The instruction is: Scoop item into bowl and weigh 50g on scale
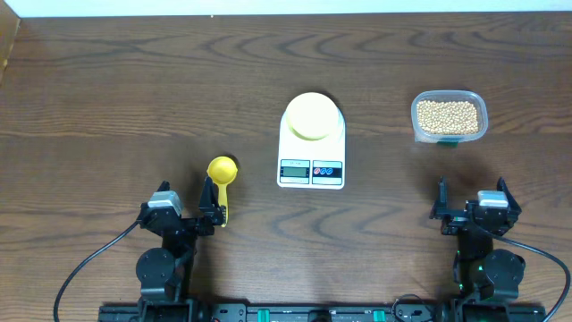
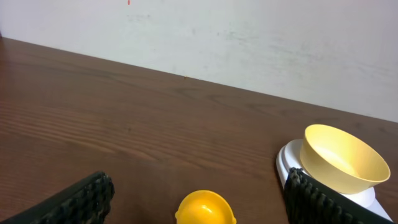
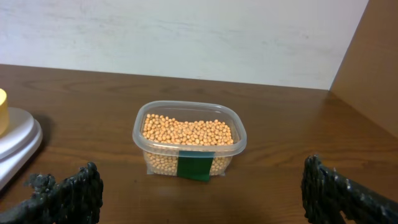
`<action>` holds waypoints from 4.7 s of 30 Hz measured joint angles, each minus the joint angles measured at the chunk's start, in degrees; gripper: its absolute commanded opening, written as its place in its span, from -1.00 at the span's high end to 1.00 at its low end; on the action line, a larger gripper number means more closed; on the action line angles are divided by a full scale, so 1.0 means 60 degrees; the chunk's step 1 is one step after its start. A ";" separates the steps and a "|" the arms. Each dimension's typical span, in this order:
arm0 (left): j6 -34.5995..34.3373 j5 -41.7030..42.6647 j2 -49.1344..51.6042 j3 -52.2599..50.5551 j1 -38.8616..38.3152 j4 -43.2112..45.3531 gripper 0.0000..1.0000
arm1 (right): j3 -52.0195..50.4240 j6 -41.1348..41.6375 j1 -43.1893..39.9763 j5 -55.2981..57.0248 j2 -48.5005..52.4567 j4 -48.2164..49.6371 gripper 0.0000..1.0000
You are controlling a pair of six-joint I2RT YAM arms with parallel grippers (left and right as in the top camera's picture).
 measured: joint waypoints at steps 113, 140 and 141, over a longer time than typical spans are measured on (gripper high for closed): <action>0.0000 0.0011 0.2871 0.1559 0.0000 -0.0510 -0.79 | 0.0000 0.0000 0.0000 0.0000 0.0004 0.0004 -0.99; 0.0029 0.0011 0.6298 0.5592 0.0000 -0.4342 -0.79 | 0.0000 0.0000 0.0000 -0.0004 0.0000 0.0000 -0.98; 0.0055 0.0011 0.6451 0.5825 0.0000 -0.4575 -0.79 | 0.0000 0.0000 0.0000 -0.0004 0.0000 0.0004 -0.98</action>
